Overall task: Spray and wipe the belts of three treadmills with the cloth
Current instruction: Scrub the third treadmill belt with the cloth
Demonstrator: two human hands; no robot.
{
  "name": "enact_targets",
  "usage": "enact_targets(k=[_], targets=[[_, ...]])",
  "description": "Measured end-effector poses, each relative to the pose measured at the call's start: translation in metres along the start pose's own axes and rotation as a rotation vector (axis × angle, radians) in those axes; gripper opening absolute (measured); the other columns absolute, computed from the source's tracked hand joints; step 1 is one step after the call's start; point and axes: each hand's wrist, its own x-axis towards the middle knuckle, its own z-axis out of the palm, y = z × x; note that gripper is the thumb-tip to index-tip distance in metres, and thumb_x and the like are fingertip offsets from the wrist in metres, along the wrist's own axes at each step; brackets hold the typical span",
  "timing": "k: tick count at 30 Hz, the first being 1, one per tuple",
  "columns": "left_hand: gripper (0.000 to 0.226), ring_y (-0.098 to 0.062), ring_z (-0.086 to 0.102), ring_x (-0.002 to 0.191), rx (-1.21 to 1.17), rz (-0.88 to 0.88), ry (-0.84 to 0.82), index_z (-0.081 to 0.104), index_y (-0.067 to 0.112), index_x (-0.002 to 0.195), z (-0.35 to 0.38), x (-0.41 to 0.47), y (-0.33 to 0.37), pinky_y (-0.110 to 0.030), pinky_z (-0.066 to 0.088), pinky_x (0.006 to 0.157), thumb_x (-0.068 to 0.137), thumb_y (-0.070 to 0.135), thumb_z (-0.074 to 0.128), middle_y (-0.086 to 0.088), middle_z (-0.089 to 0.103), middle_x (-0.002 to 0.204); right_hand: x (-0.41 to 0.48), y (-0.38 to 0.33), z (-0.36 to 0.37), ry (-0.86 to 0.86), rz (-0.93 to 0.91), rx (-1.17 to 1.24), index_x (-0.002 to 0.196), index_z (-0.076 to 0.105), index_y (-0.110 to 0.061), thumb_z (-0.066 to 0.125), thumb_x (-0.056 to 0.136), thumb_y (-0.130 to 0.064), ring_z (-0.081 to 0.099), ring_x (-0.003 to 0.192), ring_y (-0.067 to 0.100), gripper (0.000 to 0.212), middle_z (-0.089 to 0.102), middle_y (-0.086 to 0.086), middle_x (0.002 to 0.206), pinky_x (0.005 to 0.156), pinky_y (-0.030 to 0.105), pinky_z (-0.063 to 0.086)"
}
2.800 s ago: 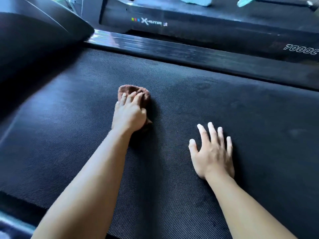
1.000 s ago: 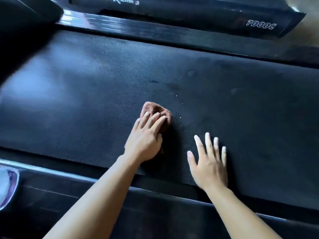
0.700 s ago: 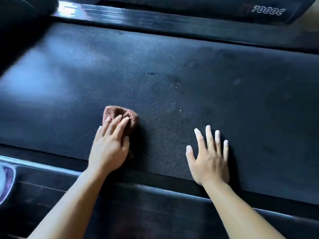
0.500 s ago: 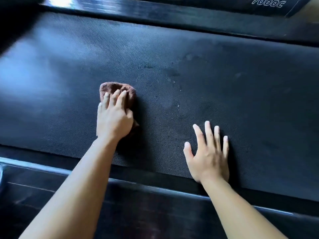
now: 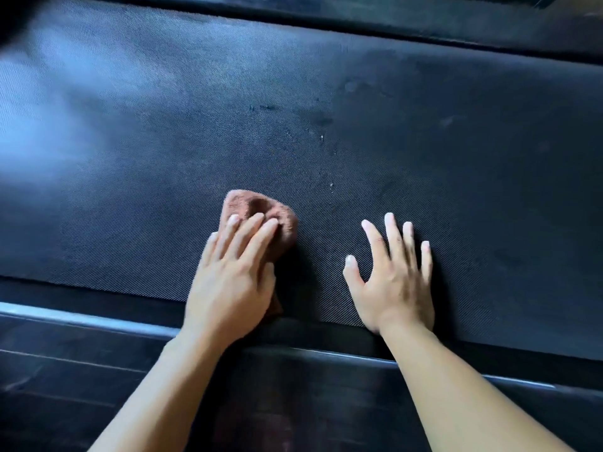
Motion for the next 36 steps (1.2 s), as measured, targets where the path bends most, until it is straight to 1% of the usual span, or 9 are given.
enact_targets(k=[3, 7, 13, 16, 19, 24, 29, 32, 36], targets=[[0.067, -0.027, 0.023, 0.15, -0.02, -0.157, 0.019, 0.039, 0.028, 0.151, -0.01, 0.014, -0.033, -0.05, 0.021, 0.121, 0.085, 0.038, 0.042, 0.001, 0.036, 0.159, 0.0, 0.0, 0.0, 0.007, -0.002, 0.012, 0.151, 0.033, -0.032, 0.028, 0.089, -0.059, 0.012, 0.152, 0.026, 0.068, 0.016, 0.001, 0.165, 0.122, 0.052, 0.006], [0.072, -0.029, 0.019, 0.151, -0.032, -0.277, 0.052, 0.035, 0.025, 0.153, -0.014, 0.074, -0.045, -0.044, 0.015, 0.123, 0.083, 0.04, 0.037, -0.002, 0.031, 0.161, 0.0, 0.0, 0.001, 0.015, -0.002, 0.013, 0.151, 0.034, -0.032, 0.03, 0.089, -0.058, 0.013, 0.151, 0.027, 0.067, 0.018, 0.002, 0.164, 0.122, 0.053, 0.008], [0.066, -0.029, 0.019, 0.151, 0.002, -0.108, 0.0, 0.032, 0.03, 0.154, 0.005, 0.122, 0.015, -0.047, 0.018, 0.121, 0.09, 0.035, 0.045, 0.003, 0.029, 0.162, 0.0, 0.0, 0.001, 0.006, 0.006, 0.007, 0.151, 0.033, -0.033, 0.03, 0.089, -0.058, 0.011, 0.152, 0.026, 0.067, 0.016, 0.0, 0.165, 0.122, 0.053, 0.007], [0.069, -0.024, 0.016, 0.153, -0.056, 0.032, -0.052, 0.03, 0.036, 0.154, 0.014, 0.091, 0.045, -0.048, 0.018, 0.123, 0.086, 0.036, 0.041, 0.009, 0.027, 0.162, 0.0, 0.0, 0.001, 0.007, 0.008, 0.012, 0.151, 0.033, -0.034, 0.028, 0.087, -0.059, 0.01, 0.152, 0.025, 0.069, 0.016, -0.002, 0.165, 0.122, 0.052, 0.005], [0.067, -0.022, 0.021, 0.151, -0.048, 0.106, -0.048, 0.035, 0.035, 0.152, 0.013, 0.036, 0.046, -0.045, 0.018, 0.122, 0.086, 0.036, 0.043, 0.008, 0.033, 0.16, 0.001, -0.001, 0.001, 0.014, 0.01, 0.023, 0.15, 0.033, -0.034, 0.028, 0.086, -0.059, 0.01, 0.152, 0.024, 0.069, 0.016, -0.002, 0.165, 0.122, 0.051, 0.005], [0.066, -0.024, 0.023, 0.15, -0.022, -0.052, -0.018, 0.037, 0.032, 0.151, -0.002, -0.003, -0.01, -0.051, 0.023, 0.121, 0.086, 0.038, 0.04, 0.004, 0.035, 0.159, 0.0, 0.0, 0.001, 0.023, 0.001, 0.02, 0.15, 0.035, -0.033, 0.031, 0.089, -0.059, 0.012, 0.152, 0.026, 0.067, 0.018, 0.0, 0.164, 0.122, 0.052, 0.006], [0.066, -0.028, 0.016, 0.152, -0.074, -0.279, 0.04, 0.036, 0.028, 0.153, -0.012, 0.054, -0.034, -0.047, 0.015, 0.123, 0.088, 0.035, 0.044, 0.0, 0.03, 0.162, 0.0, 0.0, 0.002, 0.017, 0.002, 0.018, 0.15, 0.034, -0.033, 0.031, 0.089, -0.059, 0.012, 0.152, 0.025, 0.067, 0.017, -0.001, 0.164, 0.122, 0.052, 0.005], [0.066, -0.03, 0.017, 0.151, -0.042, -0.234, 0.031, 0.034, 0.031, 0.153, -0.004, 0.099, -0.012, -0.046, 0.016, 0.122, 0.088, 0.038, 0.04, 0.002, 0.03, 0.162, 0.0, 0.0, 0.002, 0.008, 0.004, 0.011, 0.151, 0.032, -0.034, 0.029, 0.088, -0.06, 0.01, 0.152, 0.025, 0.068, 0.016, -0.001, 0.165, 0.122, 0.051, 0.005], [0.066, -0.029, 0.018, 0.151, -0.043, -0.026, -0.033, 0.034, 0.035, 0.152, 0.009, 0.11, 0.047, -0.047, 0.017, 0.12, 0.087, 0.033, 0.044, 0.007, 0.03, 0.161, 0.0, 0.0, 0.001, 0.0, 0.007, -0.004, 0.151, 0.03, -0.034, 0.025, 0.088, -0.057, 0.008, 0.152, 0.024, 0.068, 0.014, -0.002, 0.165, 0.122, 0.051, 0.005]])
